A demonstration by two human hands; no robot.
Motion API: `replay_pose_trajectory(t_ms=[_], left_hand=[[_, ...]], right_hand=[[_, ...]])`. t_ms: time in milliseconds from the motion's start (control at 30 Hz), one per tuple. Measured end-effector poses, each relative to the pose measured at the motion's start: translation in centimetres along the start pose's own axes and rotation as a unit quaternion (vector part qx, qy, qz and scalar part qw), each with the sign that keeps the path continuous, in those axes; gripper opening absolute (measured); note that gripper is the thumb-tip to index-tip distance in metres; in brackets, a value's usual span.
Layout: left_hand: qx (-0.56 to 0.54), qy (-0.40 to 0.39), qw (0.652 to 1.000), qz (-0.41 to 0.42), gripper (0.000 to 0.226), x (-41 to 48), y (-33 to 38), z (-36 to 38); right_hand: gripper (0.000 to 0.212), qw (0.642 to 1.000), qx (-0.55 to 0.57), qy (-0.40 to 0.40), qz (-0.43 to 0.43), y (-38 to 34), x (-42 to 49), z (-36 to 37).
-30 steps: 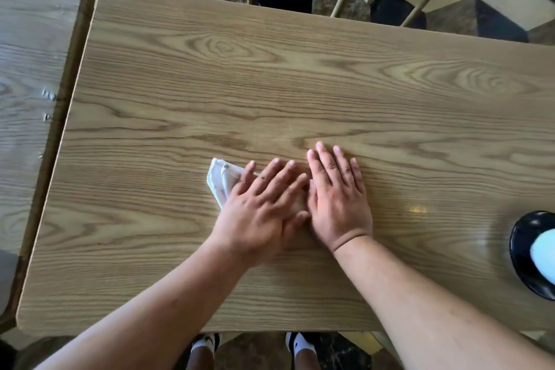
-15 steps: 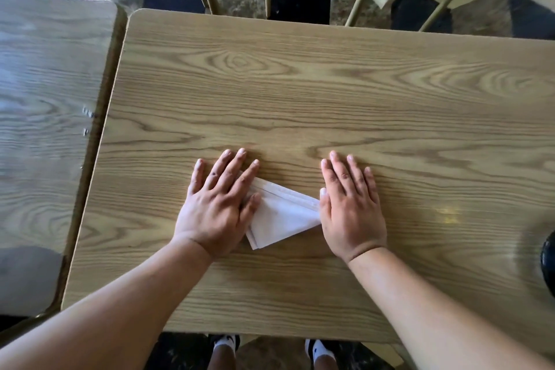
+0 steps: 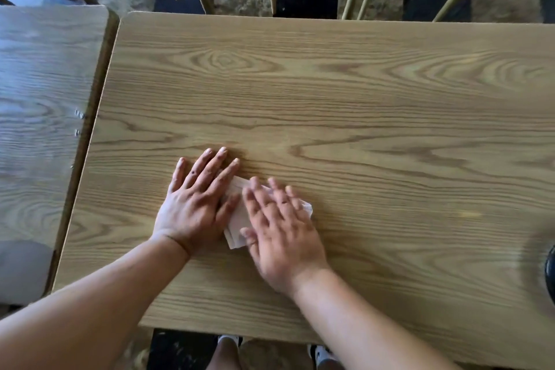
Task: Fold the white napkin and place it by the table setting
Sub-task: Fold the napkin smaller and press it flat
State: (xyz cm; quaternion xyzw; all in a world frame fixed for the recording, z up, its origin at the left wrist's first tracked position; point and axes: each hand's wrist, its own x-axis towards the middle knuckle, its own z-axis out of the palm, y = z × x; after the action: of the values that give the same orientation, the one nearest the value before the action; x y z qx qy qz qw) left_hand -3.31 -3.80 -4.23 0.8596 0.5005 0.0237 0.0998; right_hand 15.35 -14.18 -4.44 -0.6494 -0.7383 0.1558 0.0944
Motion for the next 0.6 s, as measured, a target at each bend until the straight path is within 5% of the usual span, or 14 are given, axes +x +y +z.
replay_pose_trajectory(t_ms=[167,600], left_hand=[[-0.007,-0.01,1.0,-0.01,0.061,0.0,0.3,-0.6],[-0.013,-0.012,1.0,0.004,0.062,-0.3,0.3,-0.1]], right_hand=[[0.062,0.996,-0.058,0.009,0.071,6.5,-2.4,-1.7],[0.06,0.994,-0.09,0.01,0.065,6.3,-2.2,-2.0]])
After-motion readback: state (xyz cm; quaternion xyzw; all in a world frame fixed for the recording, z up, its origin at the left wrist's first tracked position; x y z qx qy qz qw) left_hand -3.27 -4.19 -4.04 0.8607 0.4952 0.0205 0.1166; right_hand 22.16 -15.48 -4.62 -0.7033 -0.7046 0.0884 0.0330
